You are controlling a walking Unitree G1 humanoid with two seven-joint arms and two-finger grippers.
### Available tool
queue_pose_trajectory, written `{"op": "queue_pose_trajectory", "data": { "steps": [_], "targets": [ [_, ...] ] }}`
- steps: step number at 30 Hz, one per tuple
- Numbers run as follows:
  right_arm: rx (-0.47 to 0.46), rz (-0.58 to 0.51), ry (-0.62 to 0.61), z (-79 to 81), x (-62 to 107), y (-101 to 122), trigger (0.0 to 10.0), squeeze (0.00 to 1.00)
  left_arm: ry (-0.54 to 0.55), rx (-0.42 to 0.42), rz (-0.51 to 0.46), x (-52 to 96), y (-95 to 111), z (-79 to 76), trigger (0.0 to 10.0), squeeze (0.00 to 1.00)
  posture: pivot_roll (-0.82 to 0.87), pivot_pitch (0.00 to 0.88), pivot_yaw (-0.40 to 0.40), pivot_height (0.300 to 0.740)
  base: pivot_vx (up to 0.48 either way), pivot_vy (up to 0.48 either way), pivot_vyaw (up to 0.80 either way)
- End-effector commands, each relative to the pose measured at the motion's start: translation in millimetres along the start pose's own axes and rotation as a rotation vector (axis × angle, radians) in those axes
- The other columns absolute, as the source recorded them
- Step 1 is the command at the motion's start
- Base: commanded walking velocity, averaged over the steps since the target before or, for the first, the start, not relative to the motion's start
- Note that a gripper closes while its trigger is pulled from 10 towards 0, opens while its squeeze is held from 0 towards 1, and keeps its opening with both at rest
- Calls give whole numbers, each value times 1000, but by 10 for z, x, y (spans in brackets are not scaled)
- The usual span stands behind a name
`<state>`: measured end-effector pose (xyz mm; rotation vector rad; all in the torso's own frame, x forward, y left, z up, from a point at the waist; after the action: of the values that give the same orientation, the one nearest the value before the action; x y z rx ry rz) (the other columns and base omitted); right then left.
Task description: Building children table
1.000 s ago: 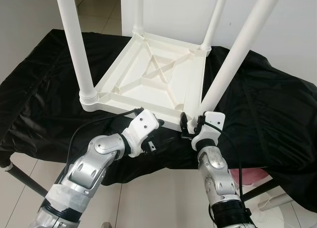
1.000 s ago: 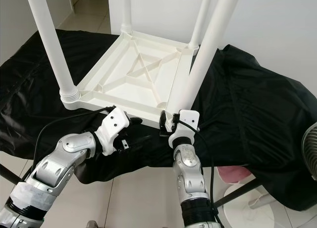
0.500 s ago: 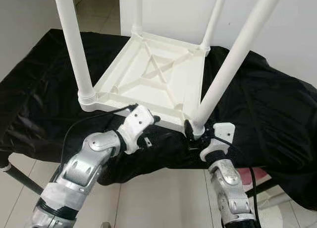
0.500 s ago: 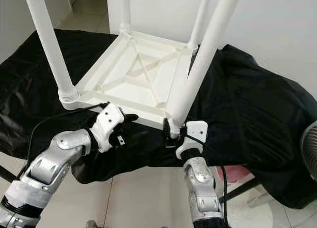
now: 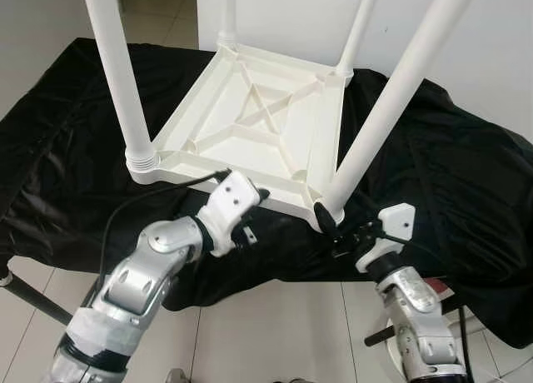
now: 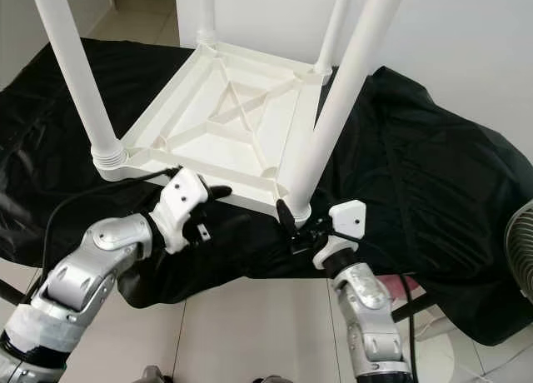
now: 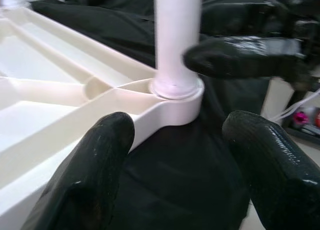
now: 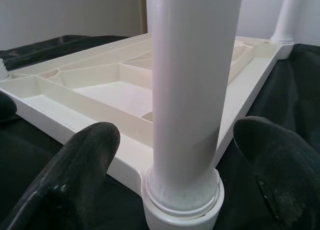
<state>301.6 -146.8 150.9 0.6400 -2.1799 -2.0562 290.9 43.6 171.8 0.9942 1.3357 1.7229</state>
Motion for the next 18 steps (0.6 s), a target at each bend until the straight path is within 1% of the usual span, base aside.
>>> {"op": "queue_pose_trajectory", "data": {
  "steps": [1, 3, 5, 6, 8, 9, 12, 18],
  "targets": [
    [-3, 25, 55, -51, -42, -27, 10000, 0, -52, 7, -5, -22, 12, -92, 10000, 0, 0, 105, -93, 740, 0, 0, 0],
    [19, 52, 138, -83, -91, -56, 10000, 0, -51, 6, -6, -29, 18, -100, 10000, 0, 4, 101, -92, 740, 0, 0, 0],
    [24, 58, 155, -91, -100, -62, 10000, 0, -51, 6, -6, -31, 20, -101, 10000, 0, 4, 101, -92, 740, 0, 0, 0],
    [30, 69, 188, -90, -113, -76, 10000, 0, -53, 6, -7, -28, 25, -116, 10000, 0, 13, 99, -91, 740, 0, 0, 0],
    [34, 84, 235, -104, -180, -103, 10000, 0, -56, 6, -7, -24, 30, -135, 10000, 0, 18, 99, -90, 740, 0, 0, 0],
    [34, 84, 235, -104, -180, -103, 10000, 0, -56, 6, -7, -24, 30, -135, 10000, 0, 18, 99, -90, 740, 0, 0, 0],
    [62, 119, 324, -76, -291, -173, 10000, 0, -66, 11, -3, -10, 24, -182, 10000, 0, 32, 100, -91, 740, 0, 0, 0],
    [60, 131, 367, -58, -361, -222, 10000, 0, -66, 10, 3, 14, 18, -202, 10000, 0, 51, 98, -95, 740, 0, 0, 0]
  ]
}}
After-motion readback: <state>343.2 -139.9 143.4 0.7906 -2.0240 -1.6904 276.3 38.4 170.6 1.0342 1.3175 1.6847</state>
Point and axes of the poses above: a point about 5 cm out from each wrist's last joint towards the gripper, its own x axis pointing back from the gripper into the wrist, its own y axis along the axis of the wrist's last joint, z = x × y, the point moved 4 cm from there along -x, pointing out of the wrist towards the gripper, and after that the axes turned 5 degrees about x, right-handed, at the moved point
